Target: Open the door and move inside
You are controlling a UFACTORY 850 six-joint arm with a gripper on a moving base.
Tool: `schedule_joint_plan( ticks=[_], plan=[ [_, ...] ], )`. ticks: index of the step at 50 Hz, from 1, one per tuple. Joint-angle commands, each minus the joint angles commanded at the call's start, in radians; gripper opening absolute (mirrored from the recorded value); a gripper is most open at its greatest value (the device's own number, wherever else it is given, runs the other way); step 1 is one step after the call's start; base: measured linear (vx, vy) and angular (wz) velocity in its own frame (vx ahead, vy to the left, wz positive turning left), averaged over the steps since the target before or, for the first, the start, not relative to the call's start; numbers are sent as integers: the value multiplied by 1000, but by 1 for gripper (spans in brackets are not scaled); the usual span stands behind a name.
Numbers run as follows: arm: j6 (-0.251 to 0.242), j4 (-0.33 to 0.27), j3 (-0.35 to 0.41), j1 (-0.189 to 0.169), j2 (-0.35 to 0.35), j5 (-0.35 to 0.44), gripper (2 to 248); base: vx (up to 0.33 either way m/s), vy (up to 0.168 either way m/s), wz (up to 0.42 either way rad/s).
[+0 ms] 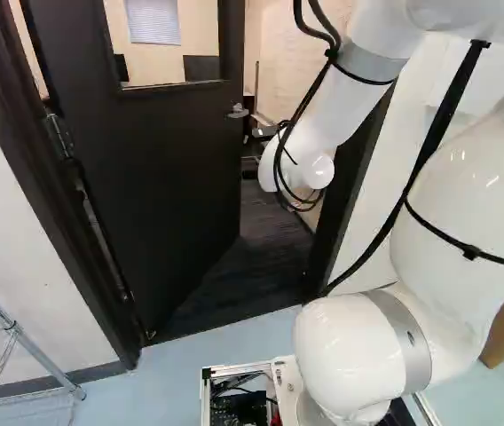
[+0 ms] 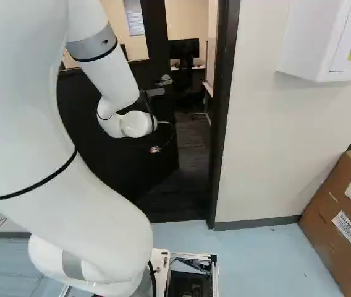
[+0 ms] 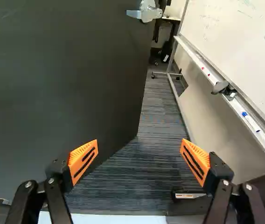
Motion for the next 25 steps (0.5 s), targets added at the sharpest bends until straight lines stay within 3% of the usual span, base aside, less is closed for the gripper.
schedule_joint_plan(
  ticks=[11,25],
  plan=[
    [0,0,0,0,0,0,247,99,61,1],
    [0,0,0,0,0,0,247,97,86,136]
  ],
)
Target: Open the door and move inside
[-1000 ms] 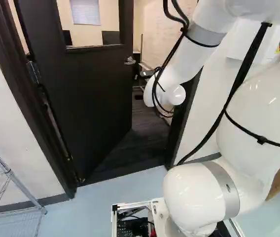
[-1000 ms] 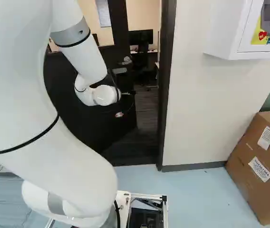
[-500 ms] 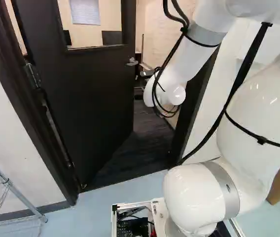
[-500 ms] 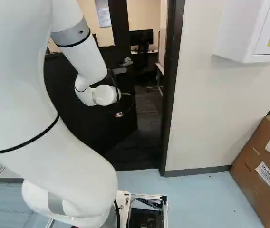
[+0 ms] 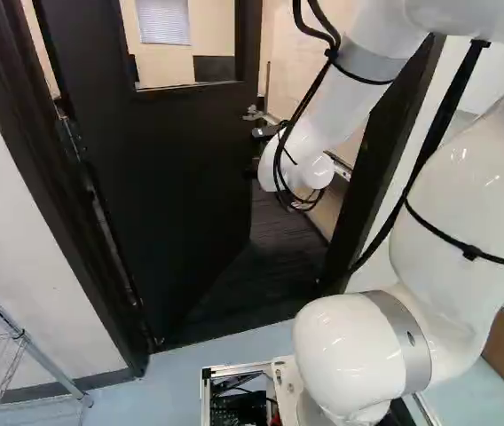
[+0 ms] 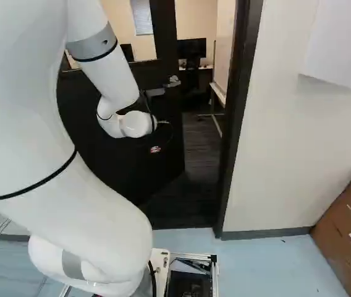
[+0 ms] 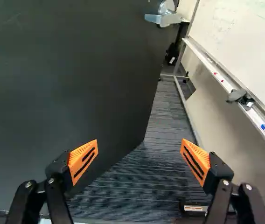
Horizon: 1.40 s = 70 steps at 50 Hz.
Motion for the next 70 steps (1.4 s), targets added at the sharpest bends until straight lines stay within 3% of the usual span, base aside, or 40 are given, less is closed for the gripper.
schedule_joint_plan(
  ticks=[70],
  plan=[
    [0,0,-3,4,-3,0,247,82,56,25]
  ],
)
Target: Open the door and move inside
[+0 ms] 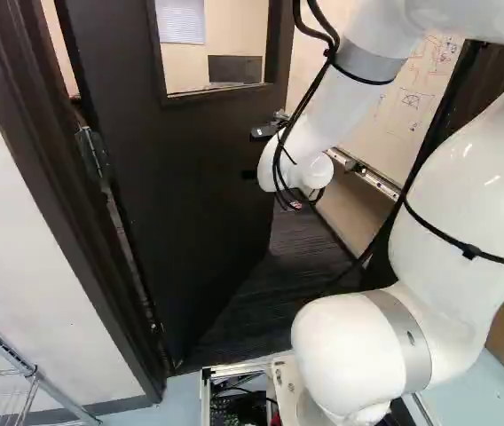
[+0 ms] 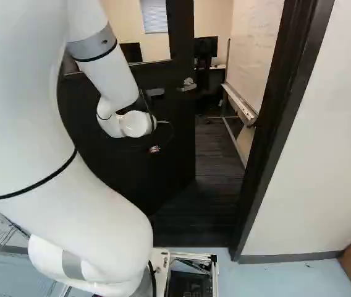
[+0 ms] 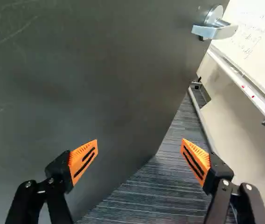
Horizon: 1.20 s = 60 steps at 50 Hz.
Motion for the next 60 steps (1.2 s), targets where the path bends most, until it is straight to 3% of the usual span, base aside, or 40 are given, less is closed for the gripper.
schedule_joint_plan(
  ticks=[20,60],
  plan=[
    [0,0,-14,6,-14,0,247,0,0,0],
    [0,21,-151,61,-145,0,247,0,0,0]
  ],
)
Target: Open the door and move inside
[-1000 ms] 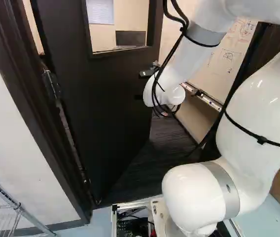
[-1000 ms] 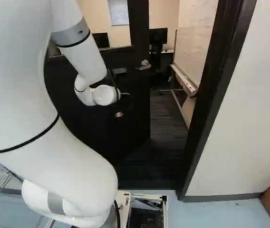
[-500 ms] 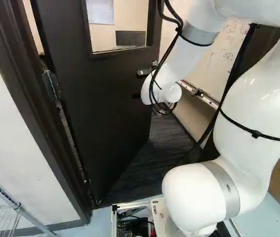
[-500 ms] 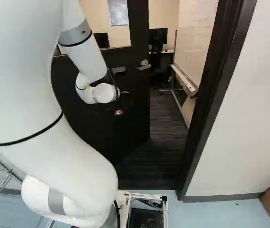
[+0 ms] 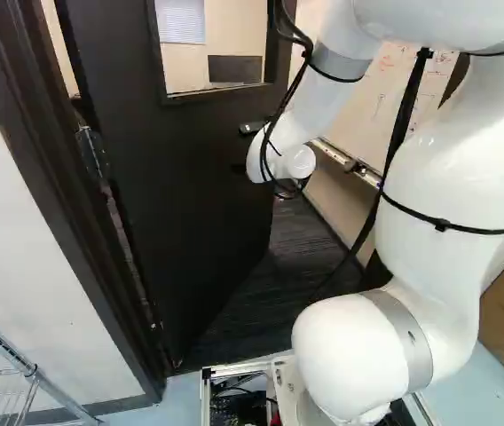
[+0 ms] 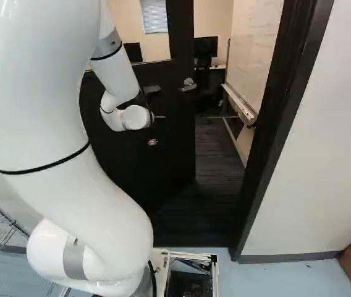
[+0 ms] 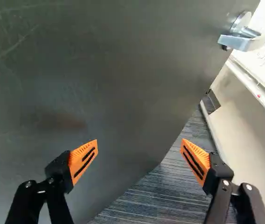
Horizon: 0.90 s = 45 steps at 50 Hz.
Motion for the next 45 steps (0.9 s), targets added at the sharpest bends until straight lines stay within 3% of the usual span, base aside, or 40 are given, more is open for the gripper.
schedule_joint_plan(
  ticks=[45],
  plan=[
    [0,124,-167,70,-148,0,247,0,0,0]
  ],
)
